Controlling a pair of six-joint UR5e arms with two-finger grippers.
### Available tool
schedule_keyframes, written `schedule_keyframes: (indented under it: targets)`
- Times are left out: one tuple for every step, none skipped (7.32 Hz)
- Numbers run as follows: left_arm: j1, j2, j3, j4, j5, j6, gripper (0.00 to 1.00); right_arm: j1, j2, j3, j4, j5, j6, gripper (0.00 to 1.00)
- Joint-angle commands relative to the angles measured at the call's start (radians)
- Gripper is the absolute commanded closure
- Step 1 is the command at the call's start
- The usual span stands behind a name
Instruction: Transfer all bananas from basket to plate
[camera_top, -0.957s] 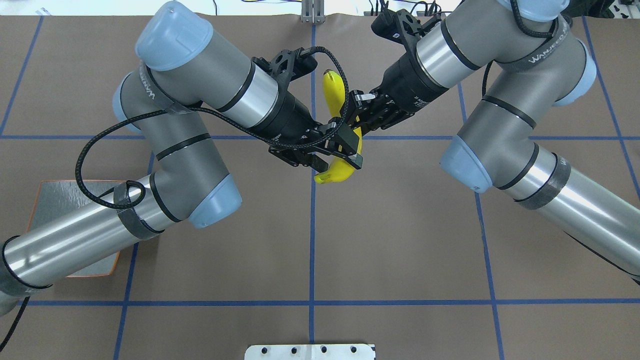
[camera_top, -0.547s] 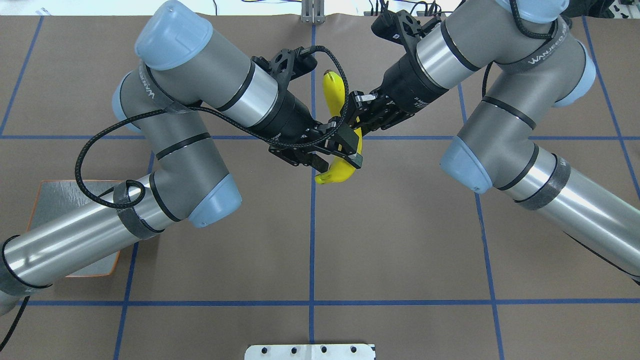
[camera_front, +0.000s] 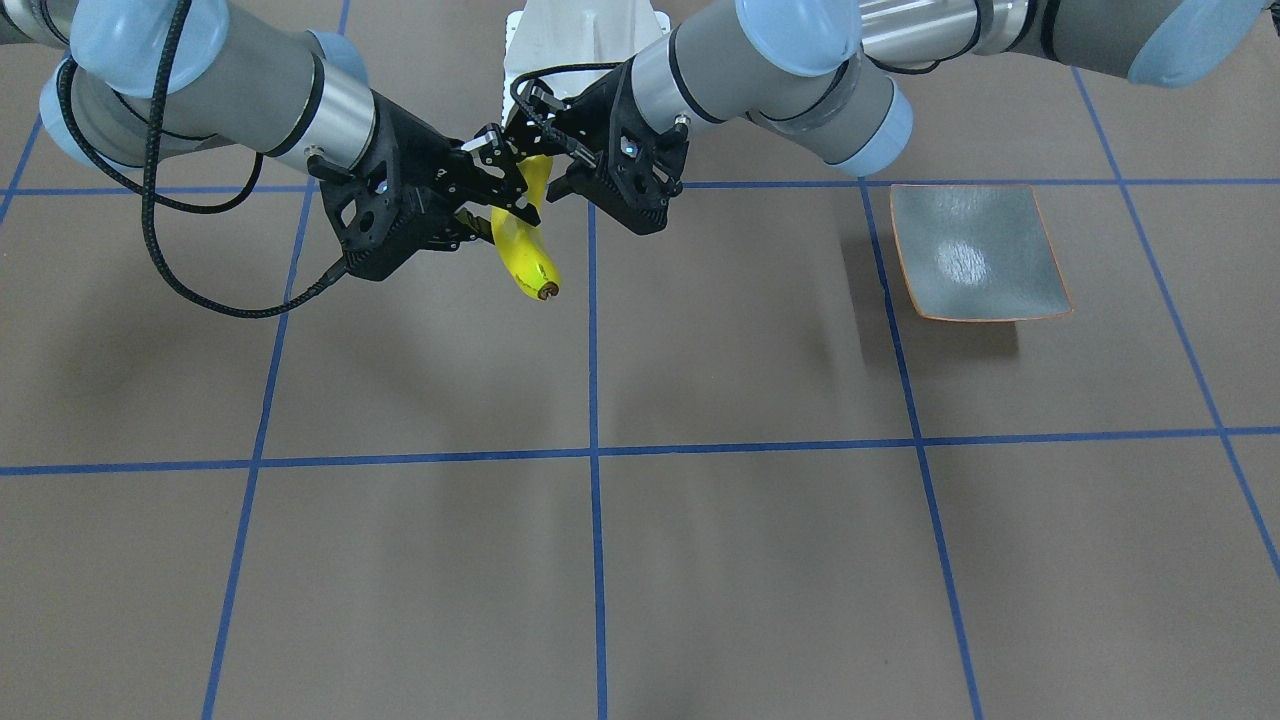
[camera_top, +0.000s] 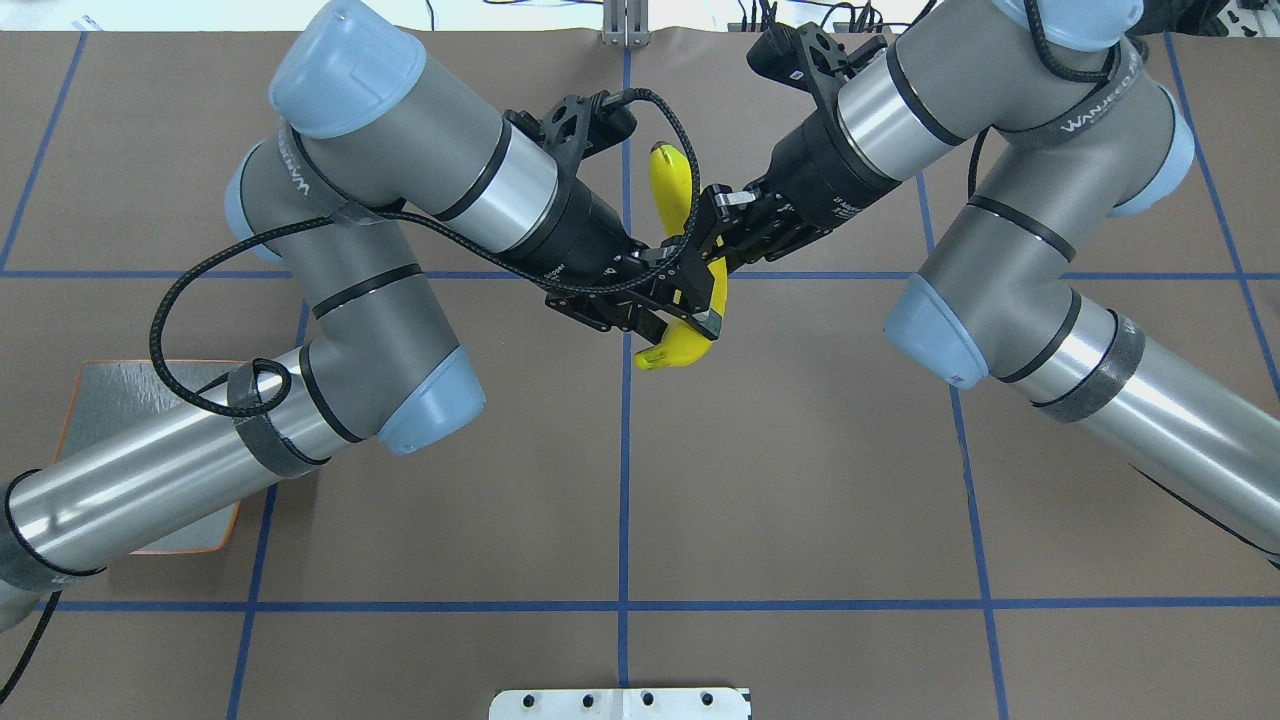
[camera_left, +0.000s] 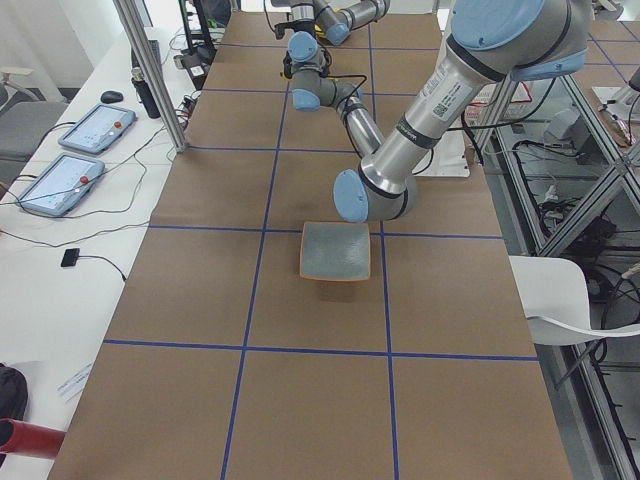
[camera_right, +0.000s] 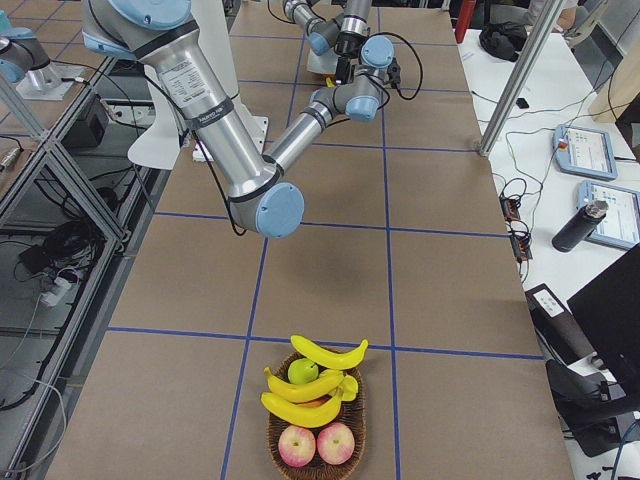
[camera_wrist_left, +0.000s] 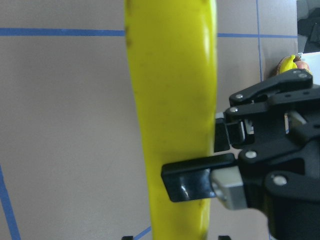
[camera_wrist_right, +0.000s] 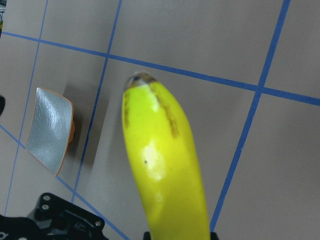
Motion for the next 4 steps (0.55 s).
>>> schedule_keyframes:
  targets:
    - [0.002,-0.001,0.000,0.000,0.000,0.000,0.53,0.000,-0.001,0.001,0.001,0.001,0.001,1.00]
    - [0.002,-0.001,0.001,0.000,0.000,0.000,0.54,0.000,-0.001,0.001,0.008,0.001,0.001,1.00]
    - [0.002,-0.001,0.001,0.000,0.000,0.001,0.53,0.000,-0.003,0.001,0.025,-0.001,0.009,1.00]
    - [0.002,-0.001,0.003,0.002,0.000,0.001,0.53,0.000,-0.003,0.001,0.028,0.000,0.012,1.00]
